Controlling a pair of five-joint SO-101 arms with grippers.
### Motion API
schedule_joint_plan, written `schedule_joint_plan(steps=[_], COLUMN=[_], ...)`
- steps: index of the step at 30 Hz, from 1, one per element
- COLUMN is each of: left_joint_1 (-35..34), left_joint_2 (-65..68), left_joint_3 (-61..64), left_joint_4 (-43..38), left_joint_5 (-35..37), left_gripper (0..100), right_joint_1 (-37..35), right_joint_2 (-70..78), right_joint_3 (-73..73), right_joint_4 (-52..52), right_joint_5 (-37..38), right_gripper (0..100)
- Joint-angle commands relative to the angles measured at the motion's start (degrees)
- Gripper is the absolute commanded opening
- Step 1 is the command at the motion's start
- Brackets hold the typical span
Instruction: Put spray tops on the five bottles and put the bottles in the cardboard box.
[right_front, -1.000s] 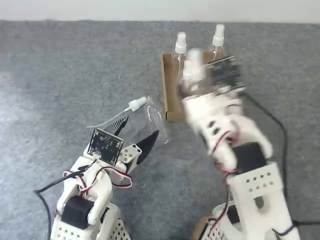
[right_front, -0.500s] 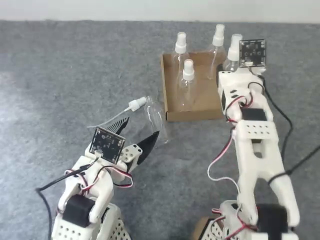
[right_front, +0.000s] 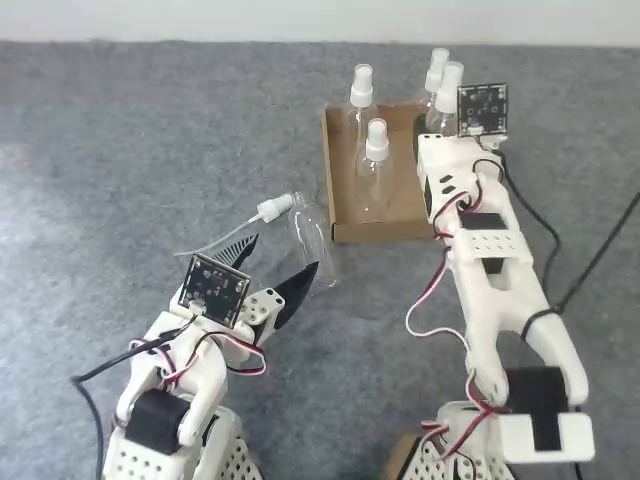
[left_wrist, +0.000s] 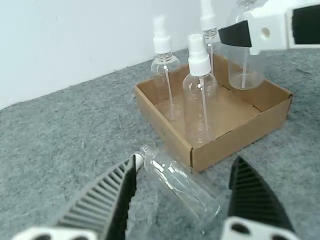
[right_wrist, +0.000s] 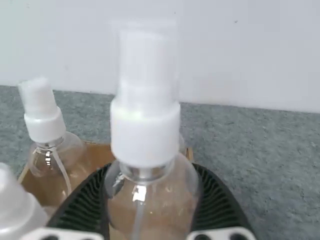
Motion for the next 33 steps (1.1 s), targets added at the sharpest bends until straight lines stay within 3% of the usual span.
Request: schedule_joint_plan(steps=[1,16,19,33], left_joint_1=[0.09,0.09,0.09,0.09], left_joint_2=[0.09,0.09,0.09,0.0], left_joint_3=[-0.22,-0.22,-0.22,-0.22], left_joint_4=[-1.76,-1.76,-1.76,-1.76], left_joint_5=[-0.35,-0.35,-0.35,-0.35], left_gripper=[28,28,28,28], right_joint_1=[-0.84,-1.71,-1.8,-1.27], right_joint_2=[2.15,15.78,17.63,19.03], right_joint_3=[-0.88,-5.01,-5.27,-5.19], right_joint_4=[-6.37,-13.58,-16.22,-17.98], right_joint_5=[-0.7,-0.88,-4.04,-5.63], right_gripper=[0.6,0.6,0.6,0.6])
